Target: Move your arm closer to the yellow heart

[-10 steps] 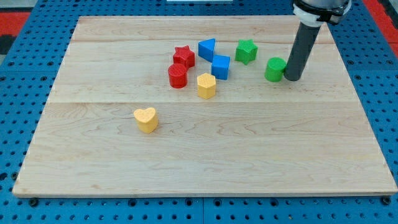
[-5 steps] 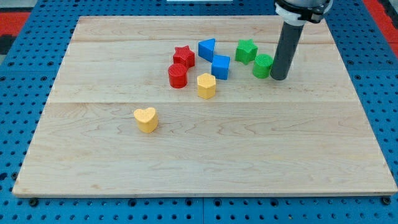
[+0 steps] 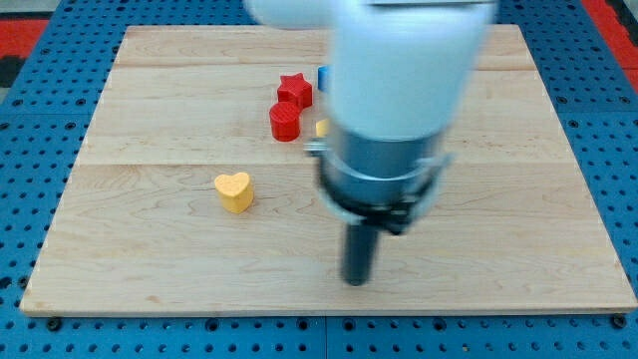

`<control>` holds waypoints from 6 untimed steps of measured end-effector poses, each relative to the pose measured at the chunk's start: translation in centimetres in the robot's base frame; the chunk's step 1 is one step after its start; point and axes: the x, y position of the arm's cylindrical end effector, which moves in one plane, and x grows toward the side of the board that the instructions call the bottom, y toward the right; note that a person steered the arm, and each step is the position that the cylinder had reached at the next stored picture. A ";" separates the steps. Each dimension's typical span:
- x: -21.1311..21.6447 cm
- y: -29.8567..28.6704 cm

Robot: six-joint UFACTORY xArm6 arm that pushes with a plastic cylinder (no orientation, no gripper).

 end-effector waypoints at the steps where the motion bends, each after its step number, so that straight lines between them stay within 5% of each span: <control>1: -0.8 -8.0; 3: -7.1 -18.1; 6: -10.5 -11.1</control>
